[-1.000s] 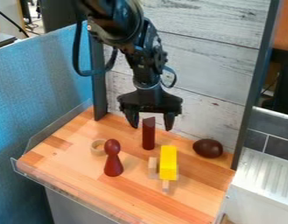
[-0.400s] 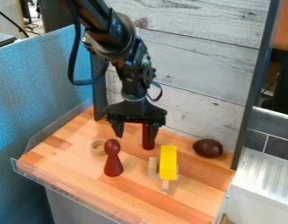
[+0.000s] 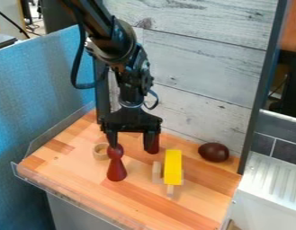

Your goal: Put the knob on top of the yellow rectangular block

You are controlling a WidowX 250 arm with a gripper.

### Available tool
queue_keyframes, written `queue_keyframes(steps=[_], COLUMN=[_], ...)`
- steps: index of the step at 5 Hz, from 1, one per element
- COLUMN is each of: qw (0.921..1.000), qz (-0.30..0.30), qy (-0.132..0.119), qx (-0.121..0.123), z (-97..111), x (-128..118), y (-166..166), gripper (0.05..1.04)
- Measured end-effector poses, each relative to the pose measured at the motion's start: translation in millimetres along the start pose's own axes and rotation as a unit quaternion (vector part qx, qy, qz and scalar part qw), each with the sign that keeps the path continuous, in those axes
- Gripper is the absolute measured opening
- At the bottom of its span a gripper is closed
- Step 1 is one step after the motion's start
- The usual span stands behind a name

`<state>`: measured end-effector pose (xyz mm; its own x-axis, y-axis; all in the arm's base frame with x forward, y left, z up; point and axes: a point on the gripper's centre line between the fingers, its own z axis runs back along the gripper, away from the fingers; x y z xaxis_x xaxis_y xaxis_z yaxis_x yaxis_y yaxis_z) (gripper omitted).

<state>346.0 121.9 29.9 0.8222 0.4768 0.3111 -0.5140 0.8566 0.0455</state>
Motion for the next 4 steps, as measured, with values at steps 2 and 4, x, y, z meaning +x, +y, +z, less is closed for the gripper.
queue_keyframes(steps=[2,4], qw=[0.9996,0.9986], qz=[0.028,0.034], qy=[-0.002,-0.003], qx=[0.008,0.040], z=[-1,-17], x=[3,1], y=[14,24], gripper=[1.001,1.001])
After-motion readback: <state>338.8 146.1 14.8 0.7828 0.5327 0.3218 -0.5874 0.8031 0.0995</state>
